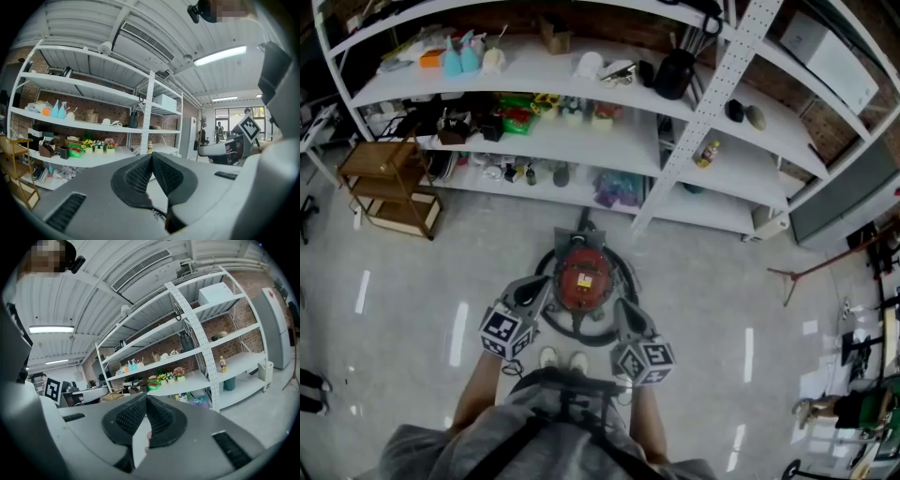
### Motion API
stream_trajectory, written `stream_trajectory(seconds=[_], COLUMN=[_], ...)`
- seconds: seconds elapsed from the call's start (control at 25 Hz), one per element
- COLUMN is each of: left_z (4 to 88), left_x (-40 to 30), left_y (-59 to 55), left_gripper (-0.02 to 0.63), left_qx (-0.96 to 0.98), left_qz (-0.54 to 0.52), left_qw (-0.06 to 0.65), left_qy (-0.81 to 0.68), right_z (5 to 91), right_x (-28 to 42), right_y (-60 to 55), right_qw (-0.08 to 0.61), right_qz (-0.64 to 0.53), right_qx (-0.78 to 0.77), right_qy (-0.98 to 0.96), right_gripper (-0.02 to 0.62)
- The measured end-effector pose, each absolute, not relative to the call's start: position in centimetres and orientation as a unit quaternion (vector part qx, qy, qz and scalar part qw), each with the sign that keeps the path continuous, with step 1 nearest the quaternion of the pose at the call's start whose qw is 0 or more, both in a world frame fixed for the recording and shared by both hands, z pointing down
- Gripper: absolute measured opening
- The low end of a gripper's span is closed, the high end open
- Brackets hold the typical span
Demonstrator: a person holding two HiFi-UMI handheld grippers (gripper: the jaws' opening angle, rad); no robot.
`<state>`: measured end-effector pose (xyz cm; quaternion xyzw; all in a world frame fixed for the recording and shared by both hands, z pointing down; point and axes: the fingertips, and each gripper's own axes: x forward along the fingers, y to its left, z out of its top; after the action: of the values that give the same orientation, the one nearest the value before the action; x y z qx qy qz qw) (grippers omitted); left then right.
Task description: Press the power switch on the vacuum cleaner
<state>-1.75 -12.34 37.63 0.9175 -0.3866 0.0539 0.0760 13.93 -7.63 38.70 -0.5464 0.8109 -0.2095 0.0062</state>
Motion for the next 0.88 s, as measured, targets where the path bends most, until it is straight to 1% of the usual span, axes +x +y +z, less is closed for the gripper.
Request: stream_trajectory(seconds=[0.48, 0.88], left_z=[35.3, 34.9], left_x=[-1.5, -1.5], left_y=[-11.2, -10.4], left_gripper=[0.006, 0.006], left_qx=[0.918, 0.917], left_qz=[0.036, 0.035], left_qw=[0.051, 0.049], left_qy=[-0.392, -0.394], right_z=[37.2, 36.6], right_x=[14.6, 14.4], right_y=[-6.5, -5.7], right_qw=[0.008, 0.008], right_qz=[-0.180, -0.179], right_qx=[-0.550, -0.549], right_qy=[0.815, 0.816], right_gripper=[0.012, 0.012])
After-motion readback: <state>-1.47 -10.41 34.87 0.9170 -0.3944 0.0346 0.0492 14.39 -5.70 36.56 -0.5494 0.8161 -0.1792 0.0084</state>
